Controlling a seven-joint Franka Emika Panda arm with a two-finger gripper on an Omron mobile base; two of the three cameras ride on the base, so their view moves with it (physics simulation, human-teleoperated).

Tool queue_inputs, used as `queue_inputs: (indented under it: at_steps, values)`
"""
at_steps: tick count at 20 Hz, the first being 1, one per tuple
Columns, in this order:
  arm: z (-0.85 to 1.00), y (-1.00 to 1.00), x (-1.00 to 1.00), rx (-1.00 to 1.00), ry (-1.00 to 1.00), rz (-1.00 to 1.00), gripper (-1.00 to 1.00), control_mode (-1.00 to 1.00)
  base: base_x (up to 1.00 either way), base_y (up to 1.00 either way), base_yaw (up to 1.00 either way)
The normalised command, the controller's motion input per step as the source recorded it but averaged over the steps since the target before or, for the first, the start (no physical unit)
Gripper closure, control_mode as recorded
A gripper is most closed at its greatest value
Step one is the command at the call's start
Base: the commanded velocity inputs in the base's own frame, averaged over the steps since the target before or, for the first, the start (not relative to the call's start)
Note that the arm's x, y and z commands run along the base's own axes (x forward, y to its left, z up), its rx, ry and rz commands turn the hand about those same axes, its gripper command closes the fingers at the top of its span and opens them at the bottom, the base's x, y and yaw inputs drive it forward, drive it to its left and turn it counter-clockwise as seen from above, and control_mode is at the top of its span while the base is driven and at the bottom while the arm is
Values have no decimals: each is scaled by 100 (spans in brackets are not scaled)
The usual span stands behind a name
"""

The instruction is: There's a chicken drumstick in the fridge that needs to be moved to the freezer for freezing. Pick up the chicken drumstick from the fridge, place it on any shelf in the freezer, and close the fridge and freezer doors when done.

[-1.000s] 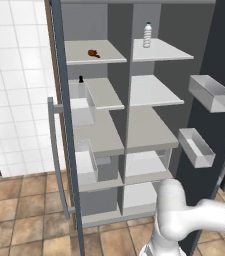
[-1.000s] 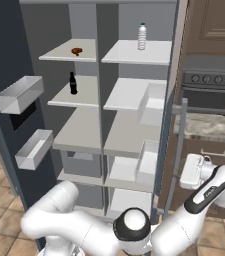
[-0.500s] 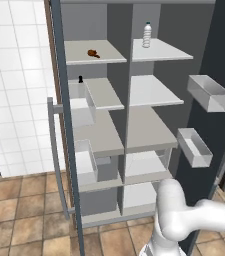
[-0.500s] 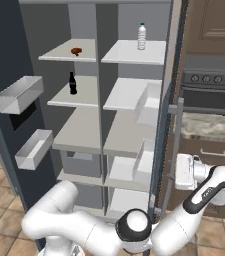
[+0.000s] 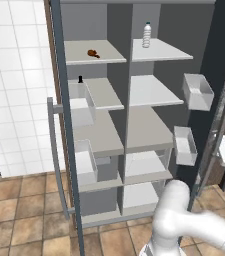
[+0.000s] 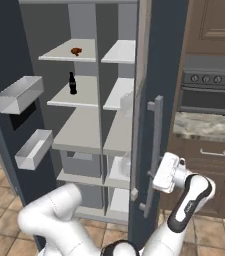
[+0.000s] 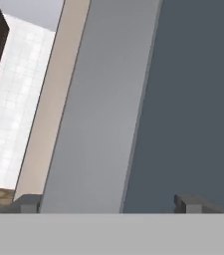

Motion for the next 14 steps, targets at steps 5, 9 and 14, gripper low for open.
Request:
queue_inputs:
  at_steps: [5, 9, 14]
  values:
    - [10, 61, 18, 4, 1, -29, -100, -100, 0, 0, 0]
    - [26, 68, 21, -1, 9, -22, -100, -100, 0, 0, 0]
    - [30, 31, 15, -1, 11, -16, -100, -100, 0, 0, 0]
